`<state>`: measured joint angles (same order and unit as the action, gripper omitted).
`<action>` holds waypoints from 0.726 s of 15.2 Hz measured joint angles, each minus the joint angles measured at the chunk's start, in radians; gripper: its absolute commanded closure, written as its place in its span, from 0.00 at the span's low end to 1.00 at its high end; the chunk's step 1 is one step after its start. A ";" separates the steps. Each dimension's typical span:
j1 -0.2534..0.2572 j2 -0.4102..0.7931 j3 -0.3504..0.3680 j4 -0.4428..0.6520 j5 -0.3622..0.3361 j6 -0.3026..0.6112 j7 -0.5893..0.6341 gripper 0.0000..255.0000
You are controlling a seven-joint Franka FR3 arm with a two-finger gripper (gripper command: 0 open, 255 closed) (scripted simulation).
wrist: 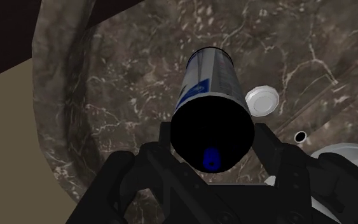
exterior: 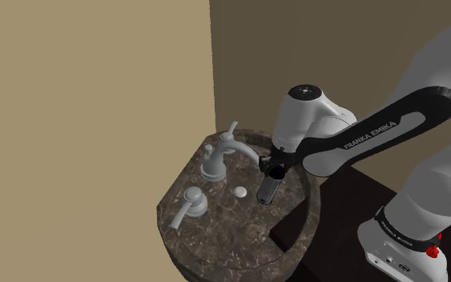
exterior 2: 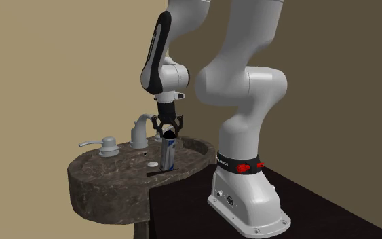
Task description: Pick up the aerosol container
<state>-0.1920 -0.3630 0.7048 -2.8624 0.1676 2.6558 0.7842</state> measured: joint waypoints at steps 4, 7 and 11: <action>0.000 0.001 0.001 0.001 0.000 -0.001 0.001 1.00; 0.005 -0.006 -0.004 0.002 0.004 -0.009 -0.004 1.00; 0.038 -0.063 -0.037 0.014 0.032 -0.080 -0.030 1.00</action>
<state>-0.1542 -0.4263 0.6674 -2.8479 0.1993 2.5760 0.7539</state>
